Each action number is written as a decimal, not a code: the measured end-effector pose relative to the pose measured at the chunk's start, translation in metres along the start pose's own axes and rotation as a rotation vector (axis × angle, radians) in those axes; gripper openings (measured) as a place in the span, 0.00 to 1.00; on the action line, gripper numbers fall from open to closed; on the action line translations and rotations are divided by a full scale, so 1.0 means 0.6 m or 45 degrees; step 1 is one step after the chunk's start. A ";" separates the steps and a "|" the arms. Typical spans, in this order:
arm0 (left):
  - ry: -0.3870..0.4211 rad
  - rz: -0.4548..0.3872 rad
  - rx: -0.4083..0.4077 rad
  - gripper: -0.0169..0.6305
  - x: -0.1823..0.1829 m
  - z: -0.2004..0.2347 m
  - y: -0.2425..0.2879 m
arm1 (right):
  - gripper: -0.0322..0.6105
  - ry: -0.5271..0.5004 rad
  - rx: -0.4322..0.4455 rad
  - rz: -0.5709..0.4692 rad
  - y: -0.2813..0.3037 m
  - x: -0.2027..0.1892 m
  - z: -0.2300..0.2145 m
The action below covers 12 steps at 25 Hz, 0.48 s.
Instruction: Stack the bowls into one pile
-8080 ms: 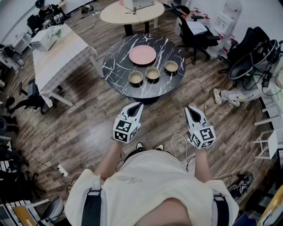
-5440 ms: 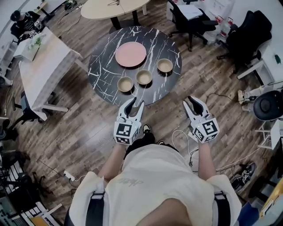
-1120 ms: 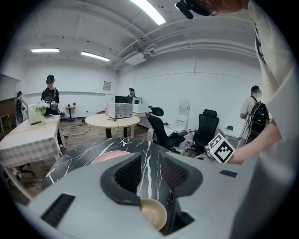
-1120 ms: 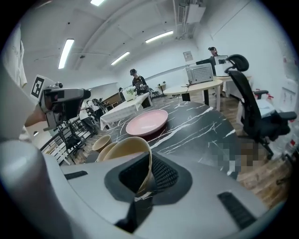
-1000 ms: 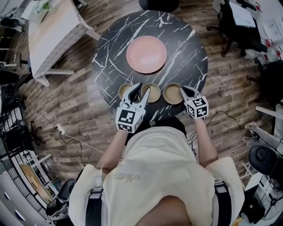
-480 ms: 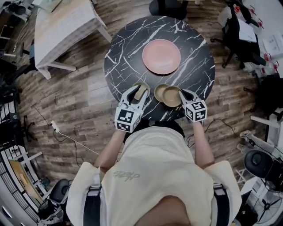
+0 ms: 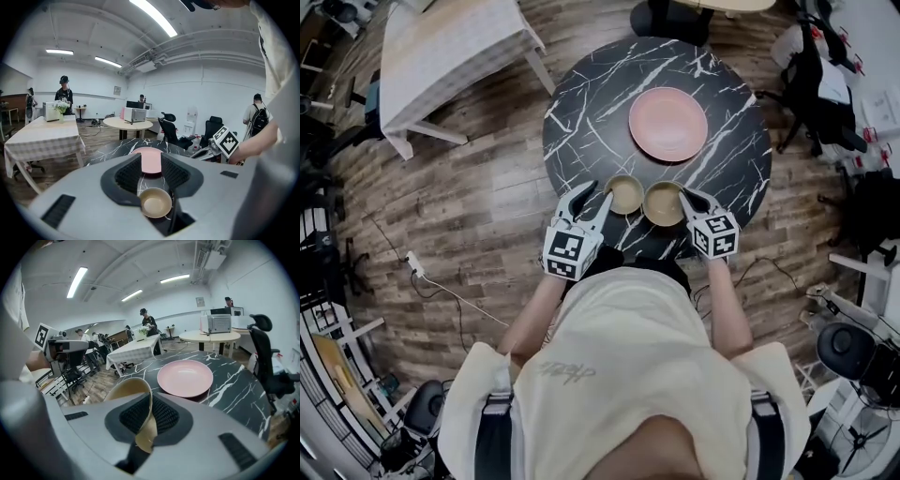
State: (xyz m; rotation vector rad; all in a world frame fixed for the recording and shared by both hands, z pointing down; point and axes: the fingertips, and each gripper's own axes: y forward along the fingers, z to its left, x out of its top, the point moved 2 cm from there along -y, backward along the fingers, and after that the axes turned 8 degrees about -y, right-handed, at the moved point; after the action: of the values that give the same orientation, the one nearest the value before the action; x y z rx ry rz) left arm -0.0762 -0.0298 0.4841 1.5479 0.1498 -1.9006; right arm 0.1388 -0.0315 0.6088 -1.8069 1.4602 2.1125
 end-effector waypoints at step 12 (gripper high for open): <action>0.015 0.033 -0.046 0.24 0.000 0.085 -0.022 | 0.09 0.024 -0.013 0.025 0.078 0.028 0.061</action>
State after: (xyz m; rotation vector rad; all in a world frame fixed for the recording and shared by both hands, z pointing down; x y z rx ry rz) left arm -0.1257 -0.0442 0.4948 1.5298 0.1675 -1.8587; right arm 0.0799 -0.0439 0.6215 -1.8288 1.4805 2.1209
